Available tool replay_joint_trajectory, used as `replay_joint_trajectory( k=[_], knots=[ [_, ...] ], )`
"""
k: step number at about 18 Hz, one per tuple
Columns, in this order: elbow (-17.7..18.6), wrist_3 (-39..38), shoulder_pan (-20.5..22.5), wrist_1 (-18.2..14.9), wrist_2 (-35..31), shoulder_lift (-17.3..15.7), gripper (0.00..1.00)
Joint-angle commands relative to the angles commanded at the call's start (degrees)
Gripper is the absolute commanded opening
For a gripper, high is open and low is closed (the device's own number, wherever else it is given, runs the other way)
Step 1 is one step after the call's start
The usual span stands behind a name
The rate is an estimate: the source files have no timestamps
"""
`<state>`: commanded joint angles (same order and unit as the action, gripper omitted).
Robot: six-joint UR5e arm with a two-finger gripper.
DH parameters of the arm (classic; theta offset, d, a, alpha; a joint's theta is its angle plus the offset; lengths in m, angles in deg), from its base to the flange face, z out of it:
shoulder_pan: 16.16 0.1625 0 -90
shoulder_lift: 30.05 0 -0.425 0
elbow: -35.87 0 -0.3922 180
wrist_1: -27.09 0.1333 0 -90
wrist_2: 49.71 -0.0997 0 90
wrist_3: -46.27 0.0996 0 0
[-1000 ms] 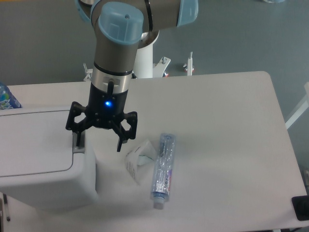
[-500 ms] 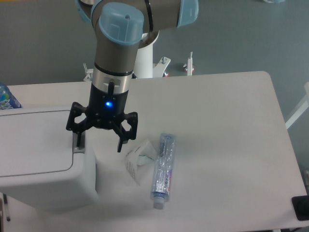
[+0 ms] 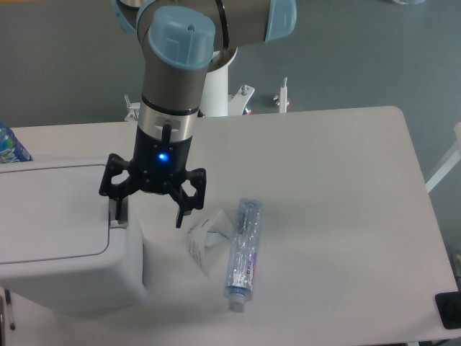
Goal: Open the trash can
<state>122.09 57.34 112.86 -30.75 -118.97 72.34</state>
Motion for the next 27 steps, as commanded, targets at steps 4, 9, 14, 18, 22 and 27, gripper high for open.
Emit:
replay_joint_trajectory(
  k=[4,9,14,18,22,27],
  knots=[
    [0.0,0.0,0.0,0.0,-0.09,0.09,1.0],
    [-2.01,-0.09,1.14,0.61,-0.09,-0.61,1.0],
    [-8.69,0.0,6.67,0.79,-2.53,-0.79,1.0],
    [-10.19,5.16,10.63,0.44,-4.65,-0.88,1.0],
    [-8.01,16.05,11.6,-0.96,-10.88,-1.76,1.0],
    [-5.89,24.52,12.74,-3.87,-15.64,-2.55,1.0]
  ],
)
